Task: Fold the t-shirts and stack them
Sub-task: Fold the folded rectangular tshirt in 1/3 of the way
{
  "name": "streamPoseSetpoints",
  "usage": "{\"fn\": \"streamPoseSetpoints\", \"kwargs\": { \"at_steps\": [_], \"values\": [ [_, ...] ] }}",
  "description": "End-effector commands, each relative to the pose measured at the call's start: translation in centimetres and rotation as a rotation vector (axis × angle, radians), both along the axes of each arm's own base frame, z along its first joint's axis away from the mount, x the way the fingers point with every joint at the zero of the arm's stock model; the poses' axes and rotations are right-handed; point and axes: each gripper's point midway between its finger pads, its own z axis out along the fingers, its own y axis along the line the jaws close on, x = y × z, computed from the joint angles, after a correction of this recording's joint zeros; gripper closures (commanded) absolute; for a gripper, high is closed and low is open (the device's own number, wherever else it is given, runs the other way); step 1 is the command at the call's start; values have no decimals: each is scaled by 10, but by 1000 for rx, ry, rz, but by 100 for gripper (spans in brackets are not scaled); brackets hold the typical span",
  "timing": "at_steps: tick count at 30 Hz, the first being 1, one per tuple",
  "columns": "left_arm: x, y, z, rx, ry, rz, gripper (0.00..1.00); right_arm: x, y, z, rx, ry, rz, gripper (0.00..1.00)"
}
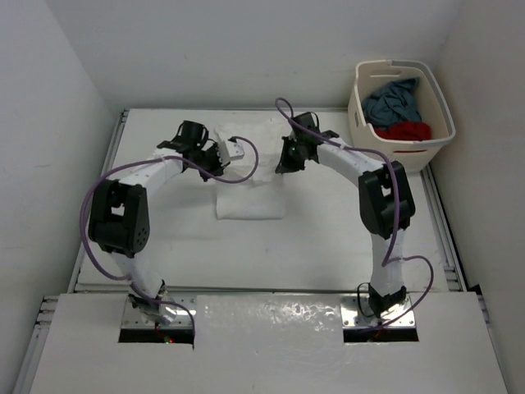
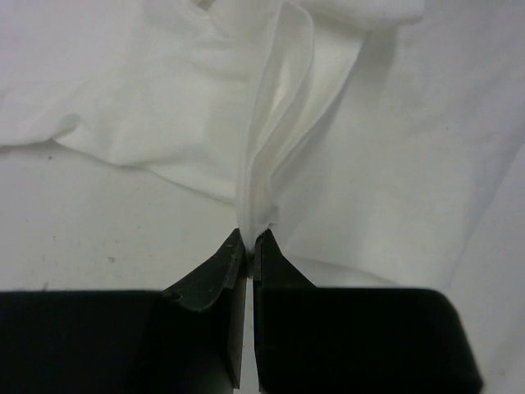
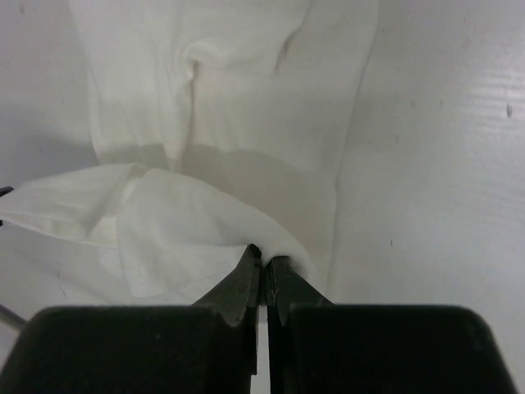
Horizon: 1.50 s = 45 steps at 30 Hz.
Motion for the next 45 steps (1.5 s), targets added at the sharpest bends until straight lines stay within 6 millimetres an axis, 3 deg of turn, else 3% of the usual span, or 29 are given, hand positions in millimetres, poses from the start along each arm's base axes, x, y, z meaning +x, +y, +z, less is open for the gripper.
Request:
{"fn": "streamPoseSetpoints", "kwargs": {
  "at_steps": [1,7,8,10,12,14,15,16,17,19,22,23,24,26,27,28,29,30,31,32,34,36,37,38,40,41,42,43,45],
  "values": [
    [41,4,14,-3,-103,80,100,24,14,2,40,-28,10,100],
    [75,3,11,-9,-172,127,100,46,5,-9,59,-22,-41,100],
    [79,3,2,-5,-158,132,100,47,4,-13,57,-18,-47,100],
    [88,3,-5,1,-146,145,100,56,1,-12,57,-38,-56,90],
    [92,5,-11,13,-142,156,99,66,-2,-11,54,-63,-51,87],
    [97,5,-17,14,-154,161,91,77,-8,-12,35,-85,-57,82],
    [103,6,-17,15,-173,178,87,83,-9,-10,35,-103,-59,78],
    [106,7,-21,11,-167,201,80,86,-9,-9,46,-113,-52,59],
    [110,10,-24,23,-170,228,78,93,-9,-5,60,-134,-45,49],
    [122,16,-24,30,-173,284,74,100,-6,-6,83,-138,-24,42],
    [141,33,-1,-42,-166,436,66,114,-17,8,29,-183,-2,38],
    [150,36,16,-91,-189,459,54,117,-23,15,4,-210,22,41],
    [155,44,31,-130,-201,485,31,117,-25,33,-3,-251,35,44],
    [159,41,58,-192,-212,483,30,105,-24,42,-11,-288,97,55],
    [156,42,70,-205,-215,484,29,83,-23,46,2,-283,130,58],
    [153,41,80,-214,-226,480,29,86,-20,76,29,-359,144,61],
    [146,38,82,-231,-211,459,28,66,-17,57,28,-344,162,64],
    [139,39,99,-247,-235,449,29,55,-17,77,45,-391,164,70],
    [133,39,104,-257,-240,444,29,36,-18,55,44,-355,173,73],
    [121,37,93,-255,-214,419,29,34,-10,61,67,-386,172,77],
    [102,37,97,-219,-241,342,34,27,-1,59,96,-373,194,88],
    [78,33,75,-196,-182,285,42,30,17,51,150,-331,235,95],
    [72,34,68,-178,-168,263,44,40,28,62,170,-350,252,96],
    [64,34,57,-164,-136,255,45,42,32,37,166,-287,252,97],
    [45,33,43,-132,-90,197,45,58,43,37,190,-276,239,99],
    [26,27,27,-117,-40,152,42,61,45,12,179,-222,229,100],
    [17,25,27,-101,-49,122,41,65,46,6,179,-211,215,100],
    [2,27,11,-49,-36,82,40,72,48,-5,179,-188,188,100],
    [-16,19,3,-8,-29,11,39,80,49,-16,170,-173,161,100]
  ]
}}
